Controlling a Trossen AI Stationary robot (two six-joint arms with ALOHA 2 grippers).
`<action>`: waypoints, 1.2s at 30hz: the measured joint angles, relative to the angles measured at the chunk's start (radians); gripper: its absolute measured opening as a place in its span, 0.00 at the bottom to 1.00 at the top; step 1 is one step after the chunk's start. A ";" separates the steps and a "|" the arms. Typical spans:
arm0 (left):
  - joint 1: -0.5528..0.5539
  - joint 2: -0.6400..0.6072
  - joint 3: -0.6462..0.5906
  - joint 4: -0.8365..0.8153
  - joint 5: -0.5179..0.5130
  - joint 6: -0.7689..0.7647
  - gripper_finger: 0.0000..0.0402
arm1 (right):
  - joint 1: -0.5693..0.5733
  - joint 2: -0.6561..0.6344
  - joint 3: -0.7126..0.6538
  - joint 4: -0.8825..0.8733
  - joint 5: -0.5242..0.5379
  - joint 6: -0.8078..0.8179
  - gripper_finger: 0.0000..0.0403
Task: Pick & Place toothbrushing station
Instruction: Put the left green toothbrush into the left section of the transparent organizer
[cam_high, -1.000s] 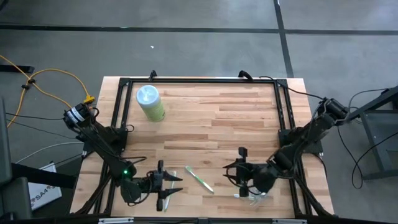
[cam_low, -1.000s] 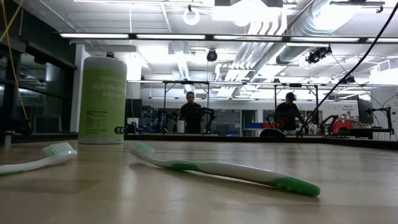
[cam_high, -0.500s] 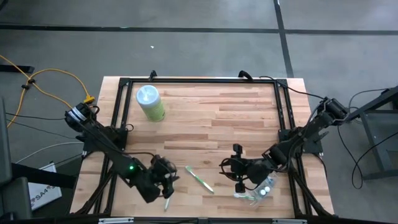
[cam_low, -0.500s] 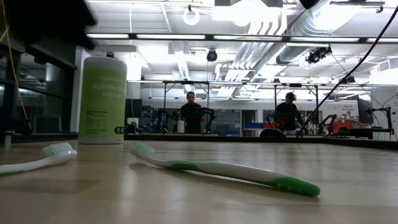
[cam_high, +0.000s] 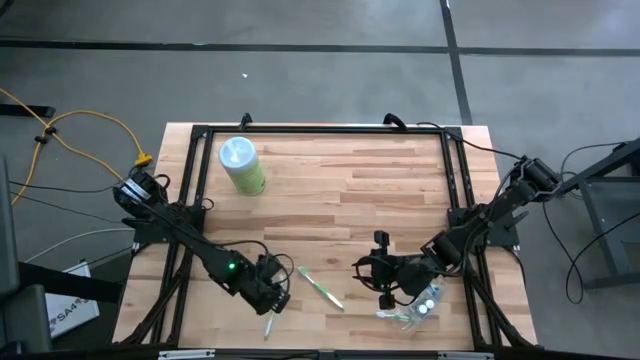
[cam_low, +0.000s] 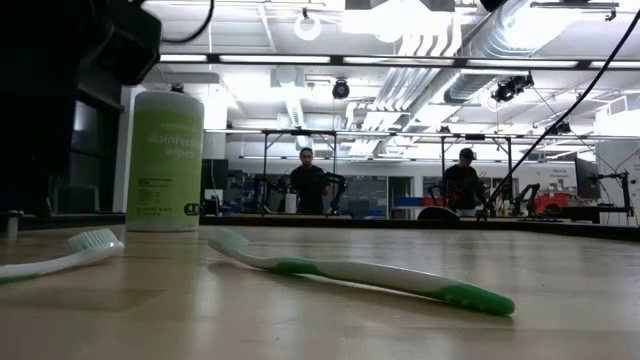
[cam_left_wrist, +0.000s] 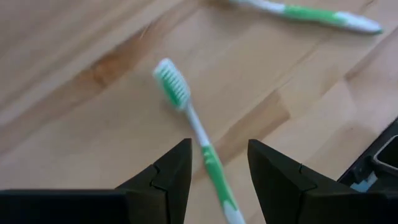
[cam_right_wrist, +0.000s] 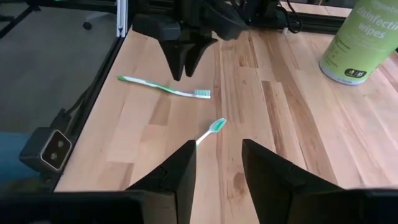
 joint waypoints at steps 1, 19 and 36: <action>0.005 0.006 0.000 0.001 0.021 -0.010 0.38 | 0.000 0.000 0.000 -0.002 0.000 -0.008 0.30; 0.043 0.046 0.000 0.053 0.117 -0.058 0.38 | 0.001 0.000 0.000 -0.050 0.000 -0.042 0.30; 0.049 0.134 0.006 0.071 0.261 -0.097 0.38 | 0.001 0.000 0.000 -0.063 -0.002 -0.019 0.30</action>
